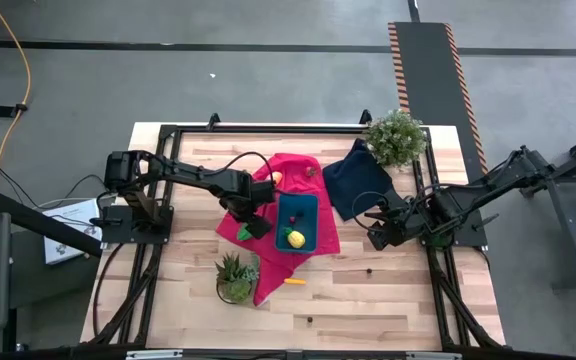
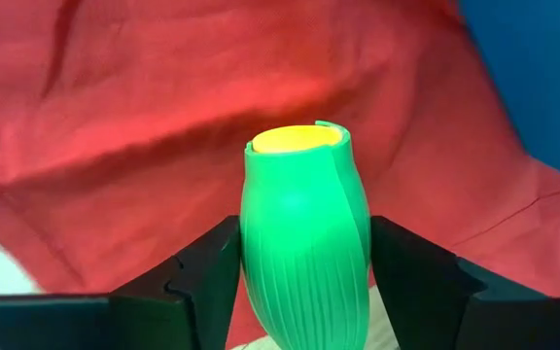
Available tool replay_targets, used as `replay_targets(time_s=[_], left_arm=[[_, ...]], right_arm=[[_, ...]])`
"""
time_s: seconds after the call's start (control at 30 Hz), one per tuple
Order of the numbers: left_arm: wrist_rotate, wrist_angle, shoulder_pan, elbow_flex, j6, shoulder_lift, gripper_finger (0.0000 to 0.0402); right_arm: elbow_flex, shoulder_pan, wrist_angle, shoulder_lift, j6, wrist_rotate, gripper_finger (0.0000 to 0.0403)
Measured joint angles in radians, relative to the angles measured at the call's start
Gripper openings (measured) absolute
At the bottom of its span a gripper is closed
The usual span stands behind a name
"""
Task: Pick and placing Produce into tupperware
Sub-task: Put the green corn into the blue bin
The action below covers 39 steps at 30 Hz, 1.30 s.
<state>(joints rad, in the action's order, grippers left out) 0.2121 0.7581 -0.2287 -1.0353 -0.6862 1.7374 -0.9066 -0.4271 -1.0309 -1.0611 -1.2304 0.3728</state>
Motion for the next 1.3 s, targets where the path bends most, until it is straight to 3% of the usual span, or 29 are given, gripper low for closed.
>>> replay_targets(time_s=[0.4,0.83,1.07,1.3], left_arm=[[-0.056,0.132,0.000,-0.139,0.079,0.000,0.0198],[-0.131,0.293,0.000,-0.432,0.196,0.000,0.0199],[-0.117,0.272,0.003,-0.559,0.254,0.000,0.0200],[-0.095,0.143,0.032,-0.580,0.290,0.000,0.0200]], right_arm=[[0.000,0.000,0.000,0.000,-0.003,0.000,0.0247],[0.000,0.000,0.001,0.000,-0.003,0.000,0.0247],[0.000,0.000,0.004,0.000,-0.004,0.000,0.0247],[0.000,0.000,0.006,0.000,-0.023,0.015,0.0247]])
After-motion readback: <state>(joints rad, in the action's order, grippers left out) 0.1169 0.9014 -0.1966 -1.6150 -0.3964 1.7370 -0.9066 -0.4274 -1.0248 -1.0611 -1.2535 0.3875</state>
